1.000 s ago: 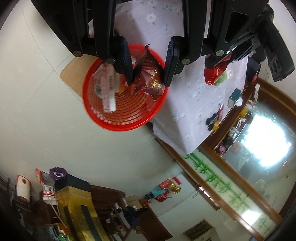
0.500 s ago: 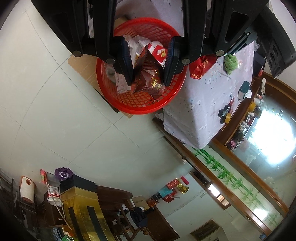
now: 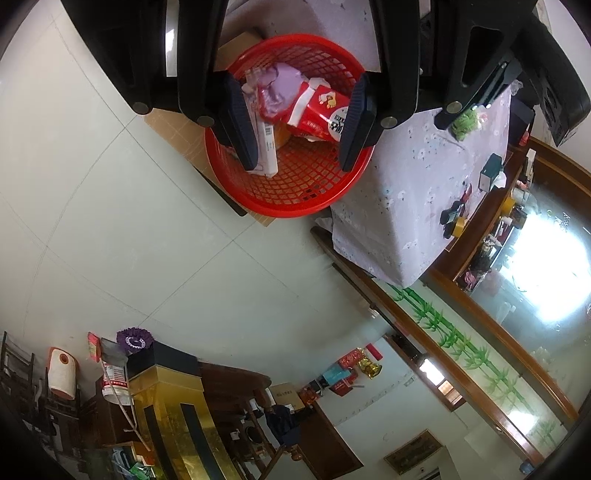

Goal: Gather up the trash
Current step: 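Carry both packets over the red basket and open both tools to drop them, then move both open tools back over the bed toward the towel, then grasp the green towel with the right tool while the left tool grasps the white plastic bag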

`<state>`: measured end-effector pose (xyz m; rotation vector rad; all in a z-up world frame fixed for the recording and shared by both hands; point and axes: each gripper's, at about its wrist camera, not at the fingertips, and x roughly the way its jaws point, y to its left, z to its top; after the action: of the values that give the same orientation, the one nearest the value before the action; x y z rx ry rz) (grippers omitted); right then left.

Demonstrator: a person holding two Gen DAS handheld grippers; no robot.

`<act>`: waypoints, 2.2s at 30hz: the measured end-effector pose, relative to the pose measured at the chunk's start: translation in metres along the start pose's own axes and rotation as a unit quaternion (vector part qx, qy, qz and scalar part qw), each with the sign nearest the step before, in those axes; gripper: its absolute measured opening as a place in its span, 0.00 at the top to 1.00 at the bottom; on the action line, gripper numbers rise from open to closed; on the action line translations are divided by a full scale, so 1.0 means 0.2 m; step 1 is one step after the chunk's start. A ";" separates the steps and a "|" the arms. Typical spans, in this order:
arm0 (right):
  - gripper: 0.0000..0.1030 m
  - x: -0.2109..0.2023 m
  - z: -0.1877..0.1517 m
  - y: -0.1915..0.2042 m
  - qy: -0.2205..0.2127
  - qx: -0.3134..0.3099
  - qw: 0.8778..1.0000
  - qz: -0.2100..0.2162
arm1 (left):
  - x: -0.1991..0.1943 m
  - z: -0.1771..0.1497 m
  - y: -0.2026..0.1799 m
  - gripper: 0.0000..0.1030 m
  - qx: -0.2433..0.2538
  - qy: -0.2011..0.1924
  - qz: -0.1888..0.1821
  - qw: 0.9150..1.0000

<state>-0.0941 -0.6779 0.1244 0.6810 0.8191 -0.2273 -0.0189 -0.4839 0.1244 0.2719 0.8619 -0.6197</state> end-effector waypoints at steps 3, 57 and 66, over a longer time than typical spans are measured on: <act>0.52 -0.02 -0.04 0.03 0.003 0.000 1.000 0.003 | -0.03 -0.02 0.04 0.31 0.000 -0.004 0.010 1.000; 0.39 0.72 -0.75 1.52 0.161 -0.226 0.957 0.088 | -0.53 -0.85 1.68 0.30 -0.234 0.046 0.173 0.956; 0.30 1.18 -0.78 1.82 0.199 -0.246 0.945 0.081 | -0.44 -0.77 2.12 0.30 -0.301 0.046 0.161 0.939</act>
<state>0.1302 -0.2821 0.0461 0.3167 1.1476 0.2717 0.1000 -0.0418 0.0877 -0.1160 1.0288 -0.0202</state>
